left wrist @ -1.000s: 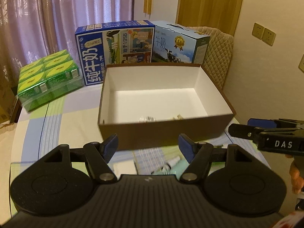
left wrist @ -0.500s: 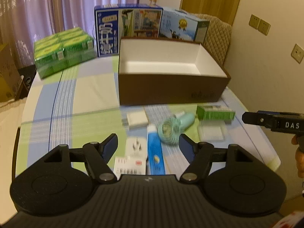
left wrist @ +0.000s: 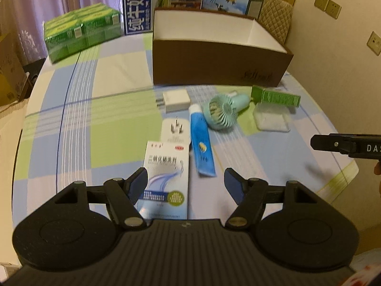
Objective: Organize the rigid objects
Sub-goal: 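Withdraw both tools from the box back toward the table items, then grasp the white medicine box with the left tool while the right tool grasps the clear container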
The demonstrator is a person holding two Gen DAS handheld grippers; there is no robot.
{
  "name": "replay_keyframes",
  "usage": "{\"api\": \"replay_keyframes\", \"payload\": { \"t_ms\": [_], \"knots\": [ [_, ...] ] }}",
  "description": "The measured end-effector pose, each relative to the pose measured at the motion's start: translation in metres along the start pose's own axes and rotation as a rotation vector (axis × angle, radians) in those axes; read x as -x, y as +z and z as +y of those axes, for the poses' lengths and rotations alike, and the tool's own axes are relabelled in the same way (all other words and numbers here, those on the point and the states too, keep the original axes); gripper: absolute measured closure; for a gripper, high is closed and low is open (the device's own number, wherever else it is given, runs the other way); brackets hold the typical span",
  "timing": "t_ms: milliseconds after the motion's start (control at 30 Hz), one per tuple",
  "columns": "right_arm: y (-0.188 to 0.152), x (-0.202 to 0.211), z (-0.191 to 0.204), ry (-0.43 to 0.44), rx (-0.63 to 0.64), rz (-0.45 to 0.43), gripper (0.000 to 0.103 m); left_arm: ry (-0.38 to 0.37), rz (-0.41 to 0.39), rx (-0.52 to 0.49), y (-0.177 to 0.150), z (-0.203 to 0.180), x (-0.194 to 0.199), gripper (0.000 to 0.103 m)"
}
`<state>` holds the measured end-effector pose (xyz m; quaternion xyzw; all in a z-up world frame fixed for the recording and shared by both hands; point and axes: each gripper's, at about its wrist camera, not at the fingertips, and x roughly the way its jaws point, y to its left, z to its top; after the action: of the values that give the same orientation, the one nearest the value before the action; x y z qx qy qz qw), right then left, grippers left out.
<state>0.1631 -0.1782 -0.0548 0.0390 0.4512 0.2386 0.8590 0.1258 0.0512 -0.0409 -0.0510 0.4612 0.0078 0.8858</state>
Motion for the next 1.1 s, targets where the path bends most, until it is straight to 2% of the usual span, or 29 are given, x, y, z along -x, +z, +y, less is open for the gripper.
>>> {"api": "replay_keyframes", "payload": {
  "t_ms": [233,667,767,1100],
  "knots": [
    [-0.008,-0.012,-0.012,-0.040,-0.019,0.040,0.037,0.005,0.035,-0.016,-0.009,0.004,-0.020,0.035],
    [-0.005,-0.024,-0.033,-0.088,-0.063,0.071,0.037,0.078,0.115,-0.068,0.003,0.018,-0.075,0.034],
    [-0.001,-0.027,-0.035,-0.091,-0.065,0.075,0.037,0.058,0.117,-0.056,0.005,0.019,-0.081,0.032],
    [0.014,-0.044,-0.035,-0.083,-0.047,0.096,0.037,0.043,0.134,-0.026,0.013,0.014,-0.088,0.034]
  ]
}}
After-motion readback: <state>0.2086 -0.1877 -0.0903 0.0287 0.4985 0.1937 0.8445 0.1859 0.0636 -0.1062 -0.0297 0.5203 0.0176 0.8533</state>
